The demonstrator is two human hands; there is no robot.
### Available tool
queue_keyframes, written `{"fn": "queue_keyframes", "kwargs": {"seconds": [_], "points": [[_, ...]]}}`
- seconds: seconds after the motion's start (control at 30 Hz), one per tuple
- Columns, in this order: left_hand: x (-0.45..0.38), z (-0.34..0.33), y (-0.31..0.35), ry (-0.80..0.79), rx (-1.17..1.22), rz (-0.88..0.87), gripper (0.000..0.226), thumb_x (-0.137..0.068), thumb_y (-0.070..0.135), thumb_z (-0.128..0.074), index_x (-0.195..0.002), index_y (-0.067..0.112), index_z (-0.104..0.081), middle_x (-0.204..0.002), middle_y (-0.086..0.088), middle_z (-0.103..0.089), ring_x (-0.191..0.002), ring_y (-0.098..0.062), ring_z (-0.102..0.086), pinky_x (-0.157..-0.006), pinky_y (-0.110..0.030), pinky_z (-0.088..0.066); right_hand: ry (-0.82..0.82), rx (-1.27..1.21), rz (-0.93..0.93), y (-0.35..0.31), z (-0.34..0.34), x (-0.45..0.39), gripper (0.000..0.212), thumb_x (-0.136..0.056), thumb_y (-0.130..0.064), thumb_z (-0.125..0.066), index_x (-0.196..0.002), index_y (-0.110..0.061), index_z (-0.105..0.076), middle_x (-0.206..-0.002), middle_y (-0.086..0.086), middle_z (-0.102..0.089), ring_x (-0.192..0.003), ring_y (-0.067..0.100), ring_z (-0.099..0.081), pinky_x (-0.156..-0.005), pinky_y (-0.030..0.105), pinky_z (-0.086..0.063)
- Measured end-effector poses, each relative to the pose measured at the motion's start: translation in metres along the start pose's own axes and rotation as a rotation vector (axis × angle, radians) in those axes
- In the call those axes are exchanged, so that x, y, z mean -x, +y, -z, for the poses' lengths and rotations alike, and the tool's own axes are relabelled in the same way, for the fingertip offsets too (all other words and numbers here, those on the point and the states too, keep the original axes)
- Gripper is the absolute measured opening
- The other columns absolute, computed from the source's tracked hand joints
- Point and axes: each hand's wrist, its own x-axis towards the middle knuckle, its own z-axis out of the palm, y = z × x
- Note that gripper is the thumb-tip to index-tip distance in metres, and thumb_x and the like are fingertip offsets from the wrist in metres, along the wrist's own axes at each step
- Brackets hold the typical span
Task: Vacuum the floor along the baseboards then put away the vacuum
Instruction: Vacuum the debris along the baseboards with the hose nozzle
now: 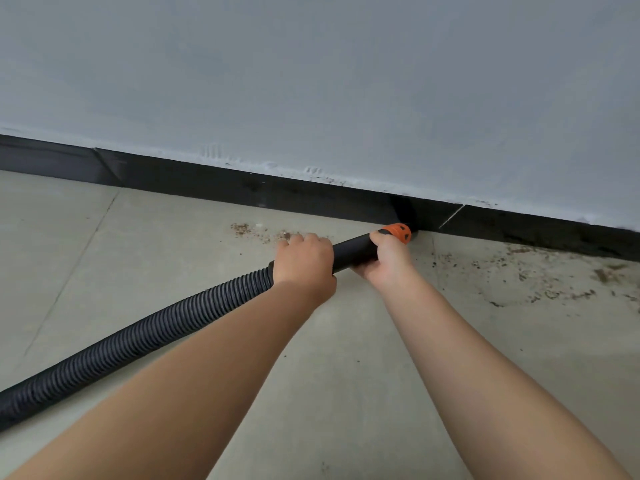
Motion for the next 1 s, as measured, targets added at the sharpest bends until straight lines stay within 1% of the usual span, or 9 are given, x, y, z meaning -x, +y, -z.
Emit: {"fn": "queue_keyframes", "kwargs": {"seconds": [0.13, 0.33, 0.4, 0.47, 0.5, 0.57, 0.7, 0.87, 1.0], "points": [[-0.010, -0.003, 0.034, 0.022, 0.017, -0.047, 0.031, -0.088, 0.025, -0.051, -0.116, 0.011, -0.050, -0.112, -0.007, -0.054, -0.105, -0.025, -0.050, -0.087, -0.032, -0.036, 0.044, -0.013, 0.036, -0.022, 0.024, -0.002, 0.043, -0.092, -0.005, -0.053, -0.133, -0.006, -0.037, -0.122, 0.018, -0.049, -0.117, 0.038, -0.050, -0.086, 0.050, -0.045], [-0.008, 0.003, 0.032, 0.058, 0.032, -0.081, 0.027, -0.087, 0.025, -0.050, -0.111, 0.011, -0.051, -0.108, -0.007, -0.054, -0.101, -0.026, -0.051, -0.082, -0.031, -0.035, 0.109, 0.133, 0.082, -0.023, 0.015, -0.002, 0.036, -0.092, -0.007, -0.049, -0.126, -0.008, -0.040, -0.129, 0.014, -0.048, -0.112, 0.034, -0.052, -0.076, 0.041, -0.050], [-0.001, 0.007, 0.010, 0.073, 0.041, -0.063, 0.025, -0.086, 0.026, -0.050, -0.107, 0.013, -0.051, -0.105, -0.005, -0.054, -0.098, -0.025, -0.051, -0.079, -0.030, -0.035, 0.088, 0.225, 0.123, -0.008, -0.002, 0.000, 0.036, -0.092, -0.008, -0.048, -0.127, -0.005, -0.042, -0.119, 0.014, -0.049, -0.108, 0.032, -0.054, -0.077, 0.039, -0.050], [0.010, 0.012, -0.021, 0.089, 0.037, -0.025, 0.025, -0.085, 0.028, -0.050, -0.106, 0.014, -0.052, -0.104, -0.004, -0.055, -0.097, -0.023, -0.052, -0.078, -0.028, -0.034, 0.072, 0.255, 0.060, 0.009, -0.026, 0.014, 0.020, -0.092, -0.011, -0.052, -0.108, -0.002, -0.045, -0.103, 0.013, -0.048, -0.106, 0.032, -0.054, -0.090, 0.044, -0.049], [0.016, 0.015, -0.040, 0.098, 0.033, 0.002, 0.027, -0.085, 0.029, -0.050, -0.108, 0.014, -0.052, -0.104, -0.003, -0.055, -0.097, -0.023, -0.052, -0.078, -0.028, -0.034, 0.043, 0.250, 0.042, 0.019, -0.041, 0.024, 0.017, -0.093, -0.013, -0.052, -0.106, -0.005, -0.045, -0.100, 0.012, -0.047, -0.104, 0.032, -0.054, -0.090, 0.046, -0.049], [0.033, 0.020, -0.083, 0.122, 0.027, 0.072, 0.031, -0.085, 0.030, -0.050, -0.112, 0.015, -0.052, -0.107, -0.002, -0.056, -0.099, -0.023, -0.052, -0.078, -0.028, -0.034, -0.042, 0.246, 0.022, 0.044, -0.074, 0.042, 0.027, -0.095, -0.016, -0.051, -0.119, -0.007, -0.045, -0.101, 0.011, -0.046, -0.103, 0.032, -0.054, -0.087, 0.046, -0.051], [0.076, 0.030, -0.169, 0.151, 0.016, 0.251, 0.027, -0.082, 0.030, -0.053, -0.104, 0.015, -0.054, -0.101, -0.001, -0.056, -0.094, -0.023, -0.051, -0.071, -0.025, -0.028, -0.196, 0.360, 0.012, 0.109, -0.138, 0.080, 0.041, -0.095, -0.020, -0.052, -0.131, -0.004, -0.040, -0.113, 0.013, -0.051, -0.101, 0.031, -0.052, -0.090, 0.048, -0.050], [0.136, 0.030, -0.257, 0.022, -0.079, 0.559, 0.020, -0.082, 0.030, -0.053, -0.094, 0.017, -0.044, -0.101, -0.001, -0.052, -0.098, -0.023, -0.048, -0.075, -0.027, -0.030, -0.369, 0.497, -0.132, 0.197, -0.205, 0.126, 0.044, -0.095, -0.020, -0.053, -0.134, -0.005, -0.038, -0.127, 0.015, -0.050, -0.114, 0.035, -0.051, -0.086, 0.047, -0.052], [0.183, 0.018, -0.312, -0.024, -0.092, 0.769, 0.023, -0.083, 0.030, -0.053, -0.097, 0.014, -0.046, -0.100, -0.002, -0.052, -0.098, -0.025, -0.047, -0.075, -0.028, -0.030, -0.520, 0.590, -0.205, 0.268, -0.239, 0.152, 0.047, -0.095, -0.021, -0.051, -0.136, -0.007, -0.035, -0.129, 0.013, -0.050, -0.115, 0.031, -0.052, -0.085, 0.043, -0.053]]}}
